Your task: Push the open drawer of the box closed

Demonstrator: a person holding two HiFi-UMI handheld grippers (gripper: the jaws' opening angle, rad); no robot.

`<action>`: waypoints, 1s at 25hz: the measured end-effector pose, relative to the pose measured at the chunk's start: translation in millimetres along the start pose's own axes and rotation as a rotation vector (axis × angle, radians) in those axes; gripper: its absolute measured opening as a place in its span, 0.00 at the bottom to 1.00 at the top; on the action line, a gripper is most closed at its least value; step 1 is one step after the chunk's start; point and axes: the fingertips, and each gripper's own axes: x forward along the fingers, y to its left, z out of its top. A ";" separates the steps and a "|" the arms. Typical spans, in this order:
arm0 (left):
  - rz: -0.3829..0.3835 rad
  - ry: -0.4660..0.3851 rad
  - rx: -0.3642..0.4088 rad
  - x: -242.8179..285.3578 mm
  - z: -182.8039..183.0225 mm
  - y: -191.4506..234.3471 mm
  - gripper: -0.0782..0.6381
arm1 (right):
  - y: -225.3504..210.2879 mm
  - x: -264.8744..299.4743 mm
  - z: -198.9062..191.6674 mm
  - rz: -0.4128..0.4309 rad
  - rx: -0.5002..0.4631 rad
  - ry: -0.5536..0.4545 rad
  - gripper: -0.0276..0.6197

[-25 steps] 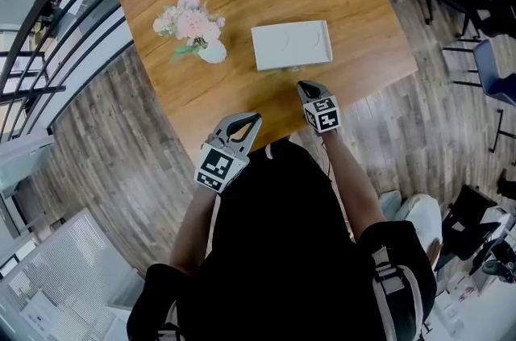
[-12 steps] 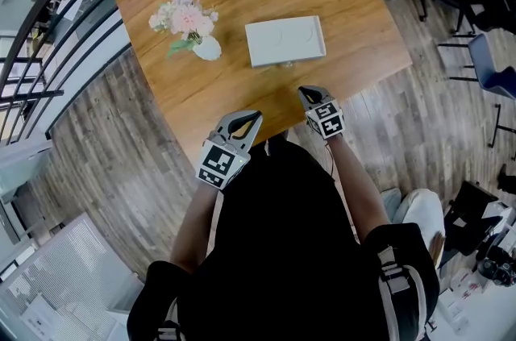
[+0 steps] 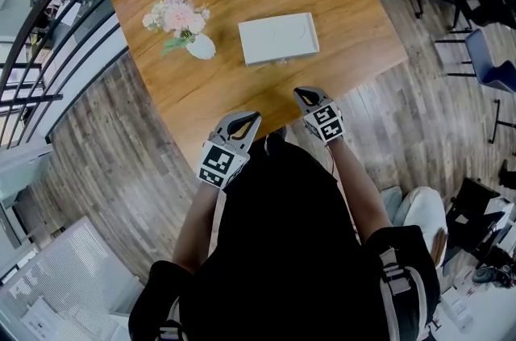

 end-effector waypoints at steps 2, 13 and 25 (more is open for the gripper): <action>0.003 0.007 -0.002 1.1 -5.0 -2.5 0.14 | 3.8 -3.4 0.6 0.002 -0.053 0.008 0.07; 0.010 -0.003 0.005 16.9 -2.7 -18.0 0.14 | 20.3 -33.2 24.8 0.007 -0.100 -0.077 0.07; -0.006 -0.024 0.035 35.0 11.4 -32.5 0.14 | 18.7 -72.8 56.7 -0.016 -0.156 -0.159 0.07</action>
